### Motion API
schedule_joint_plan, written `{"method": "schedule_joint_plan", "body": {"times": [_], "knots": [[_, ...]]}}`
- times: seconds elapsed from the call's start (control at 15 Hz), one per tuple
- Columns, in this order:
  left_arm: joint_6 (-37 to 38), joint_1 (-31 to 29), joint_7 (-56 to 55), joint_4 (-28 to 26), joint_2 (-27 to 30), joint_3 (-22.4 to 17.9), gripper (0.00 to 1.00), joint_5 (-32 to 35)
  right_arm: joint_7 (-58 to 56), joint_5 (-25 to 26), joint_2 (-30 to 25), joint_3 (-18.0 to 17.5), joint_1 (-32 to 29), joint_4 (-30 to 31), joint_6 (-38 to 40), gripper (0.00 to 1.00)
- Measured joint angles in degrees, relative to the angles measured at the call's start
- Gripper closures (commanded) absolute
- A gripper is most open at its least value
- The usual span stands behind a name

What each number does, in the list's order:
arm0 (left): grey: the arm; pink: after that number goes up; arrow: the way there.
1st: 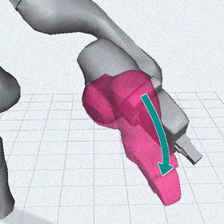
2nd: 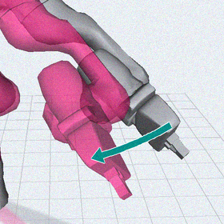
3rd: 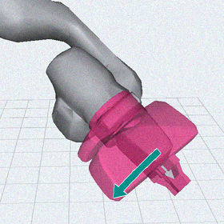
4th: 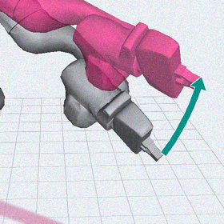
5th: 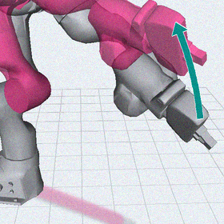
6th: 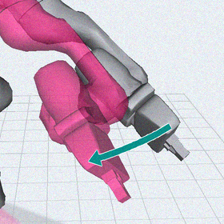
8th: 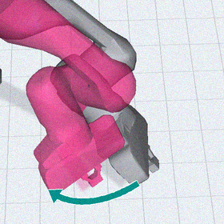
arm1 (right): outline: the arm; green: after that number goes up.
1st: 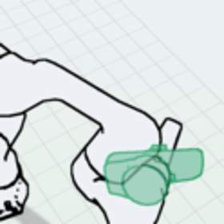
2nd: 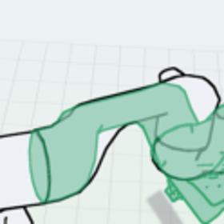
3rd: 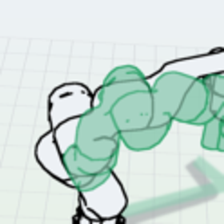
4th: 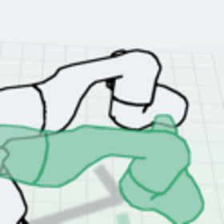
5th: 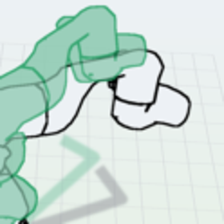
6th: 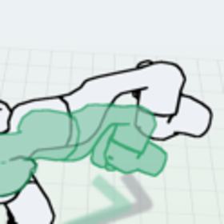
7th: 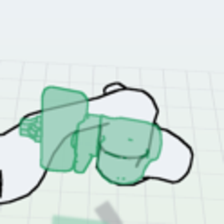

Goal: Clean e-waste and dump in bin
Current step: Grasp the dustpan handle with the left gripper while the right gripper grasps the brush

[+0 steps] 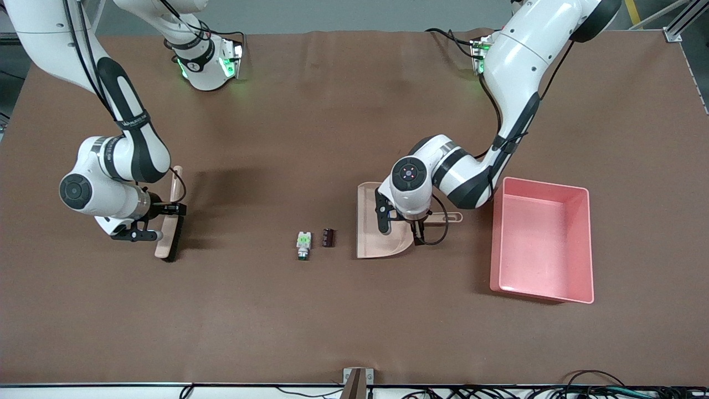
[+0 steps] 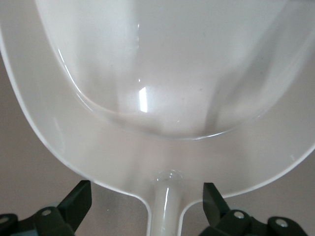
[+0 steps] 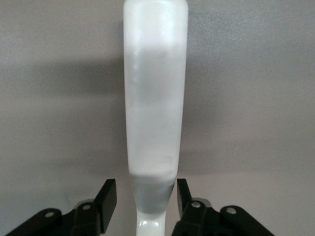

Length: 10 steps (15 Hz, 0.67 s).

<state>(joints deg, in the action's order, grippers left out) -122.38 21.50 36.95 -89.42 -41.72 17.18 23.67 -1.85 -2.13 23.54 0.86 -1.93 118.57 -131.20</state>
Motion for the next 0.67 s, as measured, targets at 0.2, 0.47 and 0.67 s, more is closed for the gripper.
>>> {"method": "schedule_joint_plan", "body": {"times": [0.2, 0.47, 0.67], "knots": [[-0.01, -0.04, 0.0, 0.13, 0.16, 0.0, 0.0, 0.02, -0.02, 0.06, 0.16, 0.05, -0.08, 0.0, -0.33, 0.62], [0.59, -0.04, 0.01, 0.19, 0.9, 0.01, 0.0, 0.04, -0.05, 0.08, 0.17, 0.04, -0.07, -0.03, -0.4, 0.75], [2.62, -0.06, 0.14, 0.19, 1.67, 0.49, 0.0, 0.06, -0.08, 0.08, 0.17, 0.02, -0.05, -0.22, -0.3, 0.83]]}}
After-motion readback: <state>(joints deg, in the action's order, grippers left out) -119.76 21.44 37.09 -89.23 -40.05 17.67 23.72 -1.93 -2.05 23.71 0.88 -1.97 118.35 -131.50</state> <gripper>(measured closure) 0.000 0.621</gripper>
